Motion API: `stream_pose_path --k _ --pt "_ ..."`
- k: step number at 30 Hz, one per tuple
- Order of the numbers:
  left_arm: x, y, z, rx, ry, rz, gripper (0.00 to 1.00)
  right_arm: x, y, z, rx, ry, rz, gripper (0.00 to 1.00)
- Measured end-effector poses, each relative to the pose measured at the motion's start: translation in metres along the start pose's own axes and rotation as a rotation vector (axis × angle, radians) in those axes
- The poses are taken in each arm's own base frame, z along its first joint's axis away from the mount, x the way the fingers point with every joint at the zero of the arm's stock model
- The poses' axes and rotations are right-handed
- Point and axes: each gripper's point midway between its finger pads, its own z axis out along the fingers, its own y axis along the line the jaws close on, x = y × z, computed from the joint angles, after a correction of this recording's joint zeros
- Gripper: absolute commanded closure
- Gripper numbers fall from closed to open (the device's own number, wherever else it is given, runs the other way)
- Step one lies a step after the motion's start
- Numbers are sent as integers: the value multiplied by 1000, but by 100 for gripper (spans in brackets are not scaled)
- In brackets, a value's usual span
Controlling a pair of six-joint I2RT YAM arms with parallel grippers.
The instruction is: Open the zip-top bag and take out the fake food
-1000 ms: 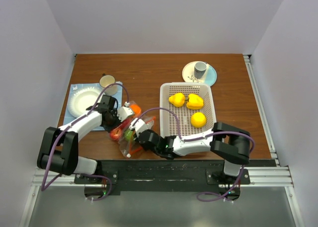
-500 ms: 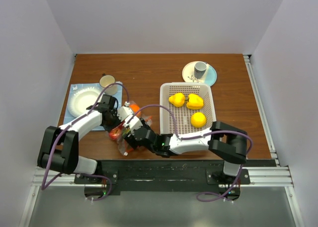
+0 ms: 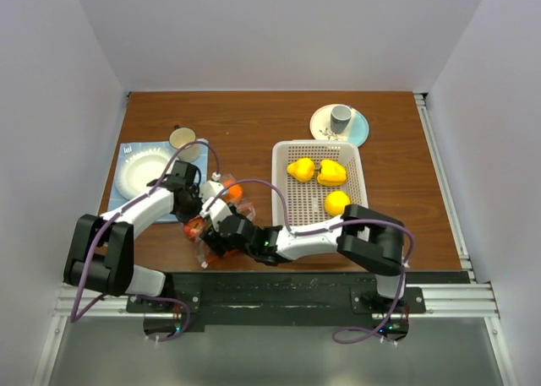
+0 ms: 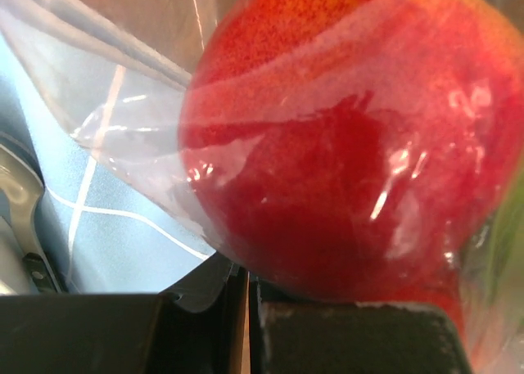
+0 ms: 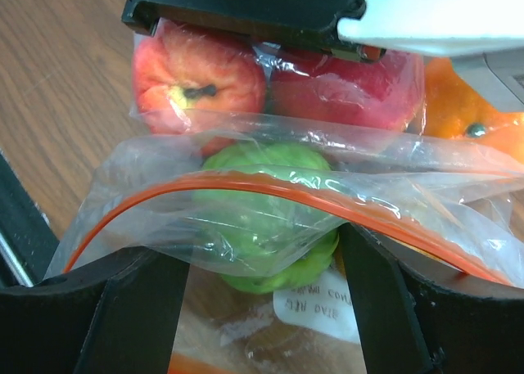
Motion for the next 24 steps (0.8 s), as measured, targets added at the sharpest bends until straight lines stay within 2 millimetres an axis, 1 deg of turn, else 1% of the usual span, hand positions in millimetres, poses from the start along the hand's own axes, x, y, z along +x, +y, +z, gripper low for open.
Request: stream_pose_path --k 4,5,6,8,9,11,13,14,17,18,20,21,23,24 --pt "2 5 0 -22 12 2 92 -3 3 14 7 1 1 23" --pt "3 8 0 -32 17 1 92 -4 4 18 10 3 0 21" --pt "5 9 0 -41 23 -1 92 -6 6 24 12 2 -1 15" --pt "8 12 0 -55 34 -6 92 -8 9 31 12 2 -4 12" --pt "8 13 0 -58 35 -5 92 -6 11 36 3 6 -2 12" --pt "9 13 0 -60 37 -4 92 4 15 43 -15 28 -9 11" --pt "9 13 0 -61 37 -4 92 17 17 46 -21 59 -18 12" --pt "9 13 0 -62 37 -4 92 17 18 47 -26 58 -11 12" --pt "9 13 0 -62 37 -4 92 18 19 48 -35 62 -9 20" --pt "9 13 0 -62 37 -4 92 18 19 47 -37 61 -9 32" --pt "9 13 0 -62 37 -4 92 19 18 45 -39 59 -8 45" --pt "9 13 0 -62 37 -4 92 20 17 42 -41 61 -8 56" --pt "9 13 0 -62 38 -4 92 21 15 31 -48 68 -3 63" --pt "9 13 0 -62 38 -4 92 21 13 22 -53 74 -7 68"
